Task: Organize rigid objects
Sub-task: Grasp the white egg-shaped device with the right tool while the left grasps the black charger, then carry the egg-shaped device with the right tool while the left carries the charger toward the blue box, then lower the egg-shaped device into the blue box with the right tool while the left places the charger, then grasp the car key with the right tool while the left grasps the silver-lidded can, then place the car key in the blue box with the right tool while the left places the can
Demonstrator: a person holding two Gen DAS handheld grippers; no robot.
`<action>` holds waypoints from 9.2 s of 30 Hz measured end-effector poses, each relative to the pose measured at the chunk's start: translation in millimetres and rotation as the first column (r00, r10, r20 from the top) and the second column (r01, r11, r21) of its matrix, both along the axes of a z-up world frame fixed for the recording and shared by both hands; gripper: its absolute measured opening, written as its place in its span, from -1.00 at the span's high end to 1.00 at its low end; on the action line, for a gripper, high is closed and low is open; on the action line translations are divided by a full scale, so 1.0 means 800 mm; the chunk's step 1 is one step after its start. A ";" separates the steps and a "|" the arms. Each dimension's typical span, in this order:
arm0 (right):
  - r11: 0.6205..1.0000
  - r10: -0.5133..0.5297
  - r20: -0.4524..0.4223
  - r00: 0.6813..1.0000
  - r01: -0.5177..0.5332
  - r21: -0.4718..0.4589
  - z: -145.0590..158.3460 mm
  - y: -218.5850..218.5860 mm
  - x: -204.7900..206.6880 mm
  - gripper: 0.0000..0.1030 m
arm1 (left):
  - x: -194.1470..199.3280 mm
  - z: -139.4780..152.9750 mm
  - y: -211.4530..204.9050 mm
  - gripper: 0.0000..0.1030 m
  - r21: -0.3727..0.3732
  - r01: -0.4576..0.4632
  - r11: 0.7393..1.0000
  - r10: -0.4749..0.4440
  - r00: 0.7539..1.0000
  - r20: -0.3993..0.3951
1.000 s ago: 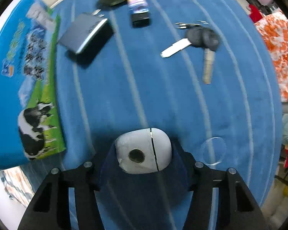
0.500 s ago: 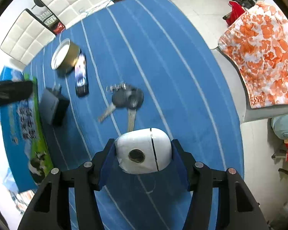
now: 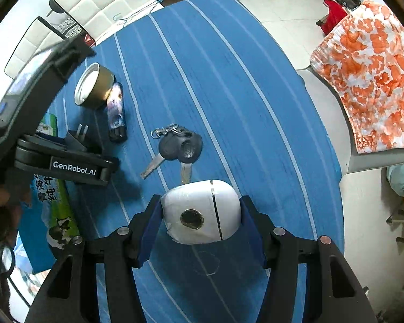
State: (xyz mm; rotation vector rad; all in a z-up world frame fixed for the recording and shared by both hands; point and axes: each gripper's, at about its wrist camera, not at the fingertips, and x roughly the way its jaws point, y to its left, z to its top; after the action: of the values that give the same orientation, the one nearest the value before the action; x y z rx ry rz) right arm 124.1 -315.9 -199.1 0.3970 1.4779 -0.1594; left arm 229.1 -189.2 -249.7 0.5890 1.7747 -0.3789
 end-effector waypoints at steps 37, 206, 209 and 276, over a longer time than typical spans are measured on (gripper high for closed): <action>0.992 0.123 0.209 0.970 -0.115 -0.050 0.145 0.119 -0.069 -0.17 | -0.135 0.180 0.128 -0.11 -0.449 -0.215 0.867 0.376 0.873 0.309; 0.990 -0.035 0.058 0.998 0.043 -0.134 0.062 0.007 -0.014 0.41 | 0.003 0.112 0.024 -0.27 -0.281 -0.166 0.945 0.259 0.905 0.336; 0.990 0.001 0.101 0.995 0.013 -0.144 0.088 0.021 -0.021 0.41 | -0.013 0.144 0.043 -0.27 -0.332 -0.176 0.927 0.295 0.889 0.351; 0.882 0.447 -0.029 0.894 -0.446 -0.149 0.020 0.384 0.012 0.26 | -0.121 0.048 0.418 -0.64 -0.297 -0.627 0.720 0.665 0.746 0.036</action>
State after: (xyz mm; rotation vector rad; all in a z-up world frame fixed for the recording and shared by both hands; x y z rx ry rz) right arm 133.5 -8.3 -183.2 -0.0756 1.5016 0.0996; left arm 132.0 145.5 -211.2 -0.2211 1.6342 -0.0712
